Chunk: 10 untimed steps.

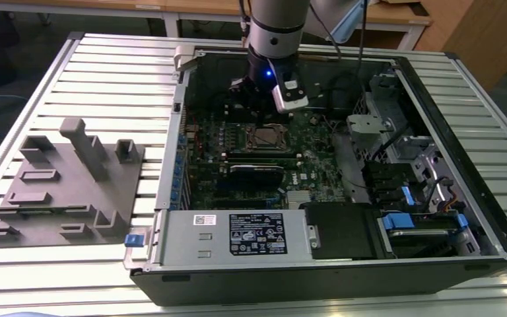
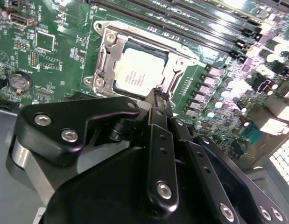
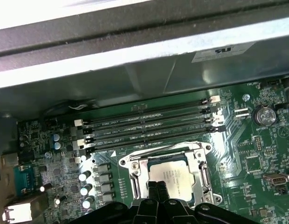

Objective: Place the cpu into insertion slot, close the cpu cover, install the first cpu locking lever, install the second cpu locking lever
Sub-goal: 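Install the second cpu locking lever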

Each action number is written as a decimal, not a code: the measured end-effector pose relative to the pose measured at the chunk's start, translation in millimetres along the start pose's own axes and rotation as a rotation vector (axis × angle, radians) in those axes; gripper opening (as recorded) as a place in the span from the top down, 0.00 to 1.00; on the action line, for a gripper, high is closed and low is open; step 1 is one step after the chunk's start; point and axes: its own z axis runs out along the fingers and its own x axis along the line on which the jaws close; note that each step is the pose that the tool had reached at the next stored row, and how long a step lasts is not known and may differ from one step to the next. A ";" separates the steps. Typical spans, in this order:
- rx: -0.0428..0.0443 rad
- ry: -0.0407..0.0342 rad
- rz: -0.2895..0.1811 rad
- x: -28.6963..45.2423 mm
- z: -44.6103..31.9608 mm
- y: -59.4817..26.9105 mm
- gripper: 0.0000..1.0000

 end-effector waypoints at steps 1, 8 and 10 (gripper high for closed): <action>-0.0009 -0.0011 0.000 0.0 0.1 0.1 0.89; -0.0146 -0.0123 -0.024 0.0 0.0 0.0 0.89; -0.0182 -0.0177 -0.033 0.0 0.1 0.0 0.89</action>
